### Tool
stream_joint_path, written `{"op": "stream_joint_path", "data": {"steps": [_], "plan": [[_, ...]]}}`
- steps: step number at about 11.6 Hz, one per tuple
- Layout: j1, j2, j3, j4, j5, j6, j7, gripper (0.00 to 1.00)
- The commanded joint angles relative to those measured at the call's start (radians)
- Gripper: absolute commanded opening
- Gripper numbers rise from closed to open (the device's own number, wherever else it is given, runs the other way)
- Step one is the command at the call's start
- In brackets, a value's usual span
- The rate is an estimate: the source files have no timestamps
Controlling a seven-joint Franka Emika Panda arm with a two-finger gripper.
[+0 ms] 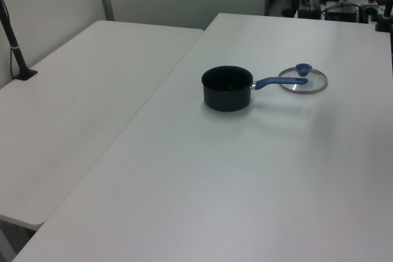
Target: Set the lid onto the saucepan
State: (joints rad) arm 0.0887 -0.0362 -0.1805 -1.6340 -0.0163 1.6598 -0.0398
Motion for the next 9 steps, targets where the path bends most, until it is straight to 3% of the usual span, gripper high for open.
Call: {"op": "stream_joint_path", "data": {"steps": [1, 5, 6, 7, 9], "plan": [[-0.038, -0.021, 0.004, -0.026, -0.014, 0.006, -0.111, 1.0], [-0.145, -0.005, 0.003, -0.107, -0.037, 0.021, -0.395, 1.0], [-0.168, -0.008, -0.002, -0.189, -0.083, 0.076, -0.448, 1.0], [-0.196, -0.02, -0.005, -0.305, -0.086, 0.204, -0.463, 1.0], [-0.225, 0.004, -0.007, -0.45, -0.088, 0.451, -0.459, 1.0]]}}
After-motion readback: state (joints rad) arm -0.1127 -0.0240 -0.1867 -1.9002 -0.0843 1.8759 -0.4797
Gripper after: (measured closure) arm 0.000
